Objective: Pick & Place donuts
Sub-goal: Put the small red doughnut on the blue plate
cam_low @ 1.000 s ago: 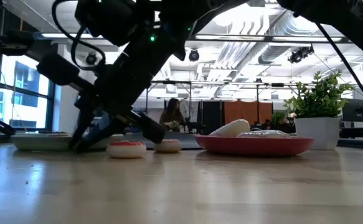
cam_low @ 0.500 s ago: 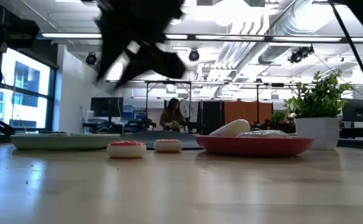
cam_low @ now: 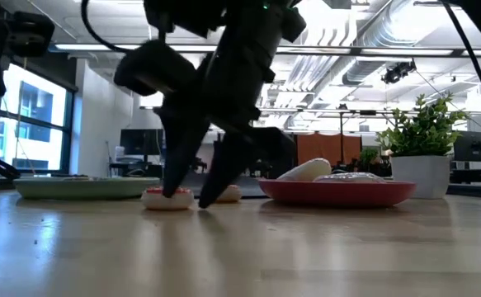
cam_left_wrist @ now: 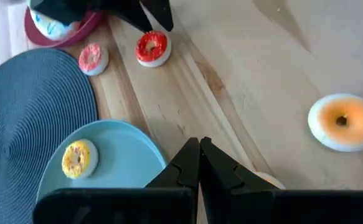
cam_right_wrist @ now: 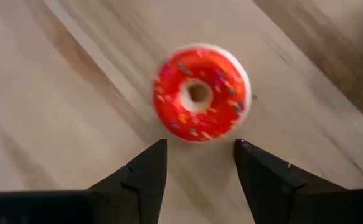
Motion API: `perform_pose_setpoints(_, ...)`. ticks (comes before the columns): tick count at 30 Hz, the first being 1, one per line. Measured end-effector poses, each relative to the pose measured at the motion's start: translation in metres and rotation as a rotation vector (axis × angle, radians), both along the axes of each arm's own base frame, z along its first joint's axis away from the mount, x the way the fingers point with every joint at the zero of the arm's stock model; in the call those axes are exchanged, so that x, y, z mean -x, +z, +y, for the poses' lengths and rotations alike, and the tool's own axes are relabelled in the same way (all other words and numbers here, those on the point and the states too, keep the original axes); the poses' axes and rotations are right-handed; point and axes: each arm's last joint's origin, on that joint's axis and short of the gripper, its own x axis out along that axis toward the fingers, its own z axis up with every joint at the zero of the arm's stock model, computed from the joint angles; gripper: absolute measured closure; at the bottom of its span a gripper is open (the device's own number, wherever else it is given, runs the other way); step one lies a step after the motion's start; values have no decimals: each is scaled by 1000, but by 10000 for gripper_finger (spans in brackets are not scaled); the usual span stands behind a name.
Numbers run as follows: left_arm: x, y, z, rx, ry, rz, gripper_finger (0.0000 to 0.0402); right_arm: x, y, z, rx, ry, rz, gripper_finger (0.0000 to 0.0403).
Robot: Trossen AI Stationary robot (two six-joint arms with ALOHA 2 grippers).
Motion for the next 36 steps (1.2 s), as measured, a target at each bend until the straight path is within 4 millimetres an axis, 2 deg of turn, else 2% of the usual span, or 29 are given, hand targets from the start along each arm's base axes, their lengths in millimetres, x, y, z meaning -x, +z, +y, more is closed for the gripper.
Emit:
perform_pose_setpoints(3, 0, 0, 0, 2, 2, -2, 402, 2, 3, -5, -2, -10, 12, 231)
perform_pose_setpoints(8, -1, 1, 0, 8, 26, -16, 402, 2, 21, -21, -1, -55, -19, 241)
perform_pose_setpoints(14, -1, 1, 1, -1, 35, -26, 402, -3, 18, -38, 5, -101, -39, 247)
perform_pose_setpoints(19, -1, 1, 1, -8, 41, -32, 402, -9, 17, -29, 11, -53, -107, 247)
perform_pose_setpoints(26, -1, 1, 1, 1, 54, -31, 402, -4, 5, -16, 179, 42, -62, 249)
perform_pose_setpoints(30, -1, 0, 1, 6, 61, -29, 402, -6, 2, -15, 243, 125, -70, 263)
perform_pose_setpoints(36, 0, 0, 1, 11, 68, -27, 402, -11, -8, -11, 236, 256, -97, 294)
